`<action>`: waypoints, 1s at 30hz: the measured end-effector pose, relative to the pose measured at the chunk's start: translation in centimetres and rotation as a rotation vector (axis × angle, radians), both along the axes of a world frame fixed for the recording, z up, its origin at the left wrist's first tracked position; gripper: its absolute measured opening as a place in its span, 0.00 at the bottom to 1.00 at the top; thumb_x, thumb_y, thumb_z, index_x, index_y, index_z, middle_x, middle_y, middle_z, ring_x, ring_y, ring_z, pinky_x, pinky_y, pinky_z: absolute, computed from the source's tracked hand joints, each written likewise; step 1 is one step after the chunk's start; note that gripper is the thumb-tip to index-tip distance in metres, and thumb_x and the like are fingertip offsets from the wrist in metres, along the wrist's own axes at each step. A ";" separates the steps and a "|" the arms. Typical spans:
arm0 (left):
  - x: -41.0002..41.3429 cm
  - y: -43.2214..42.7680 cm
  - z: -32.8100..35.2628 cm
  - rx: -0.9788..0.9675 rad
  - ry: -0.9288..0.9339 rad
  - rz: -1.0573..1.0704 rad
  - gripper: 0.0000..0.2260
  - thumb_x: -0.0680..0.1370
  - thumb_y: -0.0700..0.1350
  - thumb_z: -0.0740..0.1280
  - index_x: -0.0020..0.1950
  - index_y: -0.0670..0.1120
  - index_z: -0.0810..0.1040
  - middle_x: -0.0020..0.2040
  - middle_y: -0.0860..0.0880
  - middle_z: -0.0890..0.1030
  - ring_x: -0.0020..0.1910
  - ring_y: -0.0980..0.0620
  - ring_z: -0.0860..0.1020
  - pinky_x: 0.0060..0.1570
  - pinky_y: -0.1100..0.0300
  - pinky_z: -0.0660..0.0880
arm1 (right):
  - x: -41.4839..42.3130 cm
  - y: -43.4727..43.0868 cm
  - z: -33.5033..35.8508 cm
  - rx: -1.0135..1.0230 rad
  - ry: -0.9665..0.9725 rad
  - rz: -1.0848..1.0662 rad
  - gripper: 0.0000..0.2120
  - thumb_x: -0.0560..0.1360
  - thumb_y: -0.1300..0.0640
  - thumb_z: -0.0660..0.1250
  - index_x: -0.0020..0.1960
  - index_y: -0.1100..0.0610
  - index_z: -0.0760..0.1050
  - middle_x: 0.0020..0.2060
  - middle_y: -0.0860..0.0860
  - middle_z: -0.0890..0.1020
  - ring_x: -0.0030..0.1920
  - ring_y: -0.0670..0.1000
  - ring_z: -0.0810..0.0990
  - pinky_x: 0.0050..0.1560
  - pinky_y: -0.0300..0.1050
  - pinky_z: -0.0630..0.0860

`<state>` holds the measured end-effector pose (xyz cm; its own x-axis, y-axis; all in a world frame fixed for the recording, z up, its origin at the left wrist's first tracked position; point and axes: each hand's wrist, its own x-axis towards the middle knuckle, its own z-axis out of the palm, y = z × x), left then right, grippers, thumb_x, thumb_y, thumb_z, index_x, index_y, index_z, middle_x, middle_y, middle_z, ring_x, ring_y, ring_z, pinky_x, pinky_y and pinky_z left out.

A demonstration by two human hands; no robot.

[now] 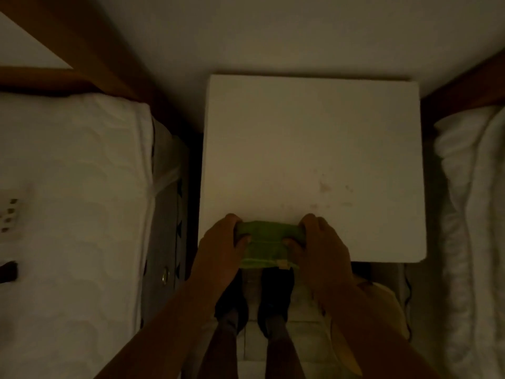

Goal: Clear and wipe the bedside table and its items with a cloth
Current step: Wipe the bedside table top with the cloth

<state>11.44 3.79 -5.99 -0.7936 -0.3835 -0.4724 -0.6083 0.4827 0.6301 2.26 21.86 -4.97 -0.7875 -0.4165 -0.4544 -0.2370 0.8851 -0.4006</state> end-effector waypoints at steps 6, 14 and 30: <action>0.0 -0.1 1.3 -0.210 0.068 -0.114 0.22 0.76 0.42 0.70 0.68 0.44 0.68 0.58 0.45 0.71 0.49 0.51 0.74 0.43 0.55 0.77 | 2.1 -0.9 1.7 -0.018 0.234 -0.008 0.23 0.70 0.56 0.74 0.63 0.62 0.74 0.63 0.61 0.73 0.64 0.63 0.72 0.61 0.61 0.74; 2.7 4.0 1.7 -0.405 0.140 -0.536 0.27 0.73 0.50 0.67 0.71 0.44 0.69 0.72 0.44 0.70 0.73 0.45 0.65 0.66 0.54 0.66 | 6.8 -1.2 2.3 0.025 0.224 0.192 0.32 0.68 0.54 0.75 0.68 0.66 0.72 0.68 0.65 0.71 0.69 0.67 0.68 0.62 0.61 0.75; -8.6 -0.2 -1.1 -0.280 0.209 -0.602 0.30 0.78 0.39 0.62 0.77 0.41 0.54 0.78 0.41 0.46 0.78 0.42 0.43 0.77 0.49 0.47 | -6.3 -1.9 -2.3 0.053 0.027 0.472 0.52 0.69 0.30 0.57 0.77 0.54 0.31 0.75 0.57 0.30 0.75 0.57 0.29 0.76 0.55 0.42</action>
<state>2.88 3.59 -7.12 -0.9699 0.0670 -0.2342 -0.0631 0.8597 0.5070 -4.07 19.93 -7.30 -0.5295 -0.7081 -0.4671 -0.6277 0.6974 -0.3458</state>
